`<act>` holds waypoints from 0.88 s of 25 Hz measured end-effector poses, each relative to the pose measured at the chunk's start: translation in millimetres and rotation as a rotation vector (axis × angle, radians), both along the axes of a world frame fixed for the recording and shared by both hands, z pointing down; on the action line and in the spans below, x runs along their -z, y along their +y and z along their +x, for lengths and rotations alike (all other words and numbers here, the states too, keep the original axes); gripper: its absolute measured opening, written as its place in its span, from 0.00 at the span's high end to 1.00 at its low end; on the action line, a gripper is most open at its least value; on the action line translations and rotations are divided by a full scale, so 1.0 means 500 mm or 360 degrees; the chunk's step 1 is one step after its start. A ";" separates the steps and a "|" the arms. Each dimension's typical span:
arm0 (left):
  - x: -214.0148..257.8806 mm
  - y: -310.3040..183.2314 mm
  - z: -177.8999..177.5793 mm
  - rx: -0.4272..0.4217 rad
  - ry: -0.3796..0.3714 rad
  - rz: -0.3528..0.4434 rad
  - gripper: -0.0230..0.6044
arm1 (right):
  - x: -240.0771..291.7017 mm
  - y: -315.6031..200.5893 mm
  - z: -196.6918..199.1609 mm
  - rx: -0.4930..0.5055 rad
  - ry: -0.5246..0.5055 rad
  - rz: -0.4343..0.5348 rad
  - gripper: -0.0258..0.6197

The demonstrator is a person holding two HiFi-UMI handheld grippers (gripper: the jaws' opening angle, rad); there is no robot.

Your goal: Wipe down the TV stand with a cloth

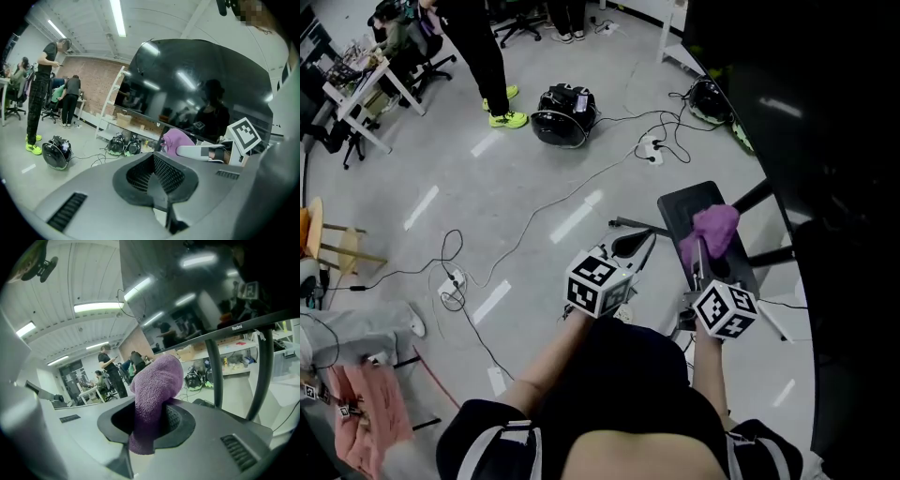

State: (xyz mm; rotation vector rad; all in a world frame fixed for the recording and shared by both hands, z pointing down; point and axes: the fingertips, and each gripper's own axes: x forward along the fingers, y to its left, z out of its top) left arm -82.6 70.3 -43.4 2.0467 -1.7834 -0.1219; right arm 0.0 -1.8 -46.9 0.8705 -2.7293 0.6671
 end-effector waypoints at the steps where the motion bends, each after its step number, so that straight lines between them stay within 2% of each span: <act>1: -0.006 -0.007 0.004 -0.0039 0.0005 -0.0016 0.95 | -0.005 -0.002 0.000 -0.0011 0.0002 -0.0017 0.82; 7: -0.029 -0.079 0.006 -0.0205 0.0082 -0.0071 0.95 | -0.022 -0.047 -0.001 -0.0141 0.0046 -0.0068 0.82; 12: -0.027 -0.142 -0.011 -0.0340 0.0075 -0.0075 0.95 | -0.028 -0.074 -0.012 -0.0311 0.0074 -0.0044 0.82; 18: -0.047 -0.207 -0.021 -0.0479 0.0091 -0.0078 0.95 | -0.029 -0.110 -0.043 -0.0391 0.0022 -0.0029 0.82; 22: -0.078 -0.244 -0.012 -0.0550 0.0099 -0.0057 0.95 | -0.035 -0.143 -0.052 -0.0408 0.0033 0.0033 0.82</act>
